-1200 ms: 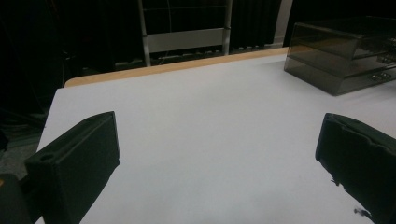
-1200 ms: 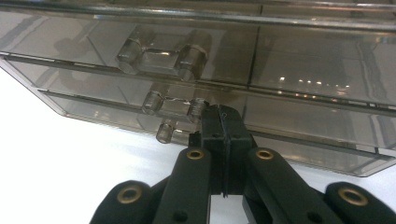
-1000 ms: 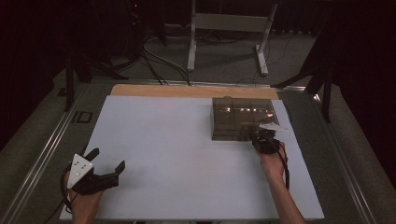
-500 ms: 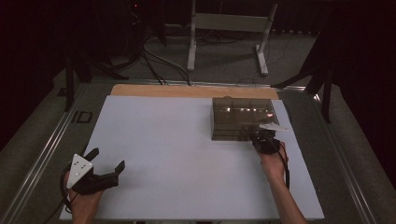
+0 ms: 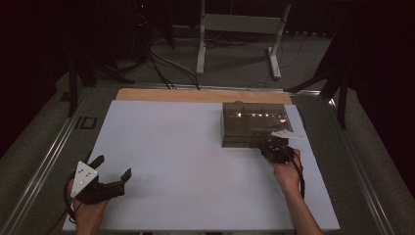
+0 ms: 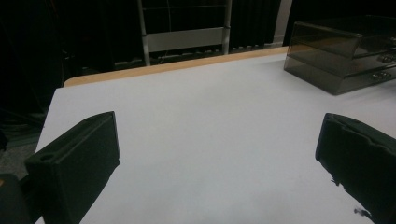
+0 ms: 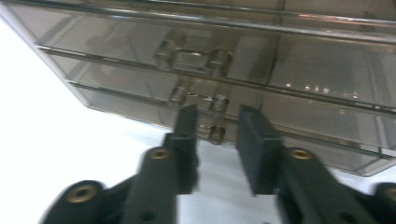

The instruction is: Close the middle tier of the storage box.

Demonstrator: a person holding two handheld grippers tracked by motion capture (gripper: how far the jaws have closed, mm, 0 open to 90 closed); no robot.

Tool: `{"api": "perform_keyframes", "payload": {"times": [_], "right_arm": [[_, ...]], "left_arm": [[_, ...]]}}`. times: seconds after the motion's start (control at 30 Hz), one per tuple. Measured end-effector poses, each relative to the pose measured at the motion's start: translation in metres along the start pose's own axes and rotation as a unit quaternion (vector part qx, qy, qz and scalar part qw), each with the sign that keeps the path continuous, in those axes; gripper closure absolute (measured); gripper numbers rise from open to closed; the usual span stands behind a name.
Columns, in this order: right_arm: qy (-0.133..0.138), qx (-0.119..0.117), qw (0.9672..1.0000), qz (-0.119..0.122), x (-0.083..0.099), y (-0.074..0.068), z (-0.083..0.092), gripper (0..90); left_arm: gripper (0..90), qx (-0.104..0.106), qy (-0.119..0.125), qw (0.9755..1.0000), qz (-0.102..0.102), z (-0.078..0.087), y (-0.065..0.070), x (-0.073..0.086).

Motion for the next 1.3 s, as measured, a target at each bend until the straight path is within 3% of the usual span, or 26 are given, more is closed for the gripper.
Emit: {"api": "perform_keyframes", "payload": {"times": [0.17, 0.47, 0.5, 0.83, 1.3], "right_arm": [[0.005, -0.004, 1.0000, 0.003, 0.003, -0.002, 0.005, 48.3], [0.014, -0.016, 0.9998, 0.006, 0.007, -0.004, 0.011, 34.0], [0.020, -0.026, 0.9995, 0.002, 0.008, -0.006, 0.015, 24.2], [0.035, -0.035, 0.9986, 0.020, 0.012, -0.012, 0.032, 4.7], [0.059, -0.036, 0.9975, 0.015, 0.023, -0.002, 0.052, 2.4]], "left_arm": [[1.2, 0.000, -0.001, 1.0000, -0.001, 0.000, 0.000, 0.000], [1.2, 0.000, 0.001, 1.0000, 0.002, 0.000, 0.000, 0.000], [1.2, 0.000, 0.000, 1.0000, 0.001, 0.000, 0.000, 0.000], [1.2, 0.000, 0.001, 1.0000, 0.001, 0.001, 0.000, 0.000], [1.2, 0.001, 0.003, 1.0000, 0.003, 0.001, 0.000, 0.000]]}}
Point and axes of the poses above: each handheld gripper's, and its own axes: z roughly backward along the jaws, x roughly out of its underside, y roughly to its right, the point moved 2 cm from there along -z, roughly forward along the jaws, and after that the axes turned 8 degrees about -y, right-handed, at the moved point
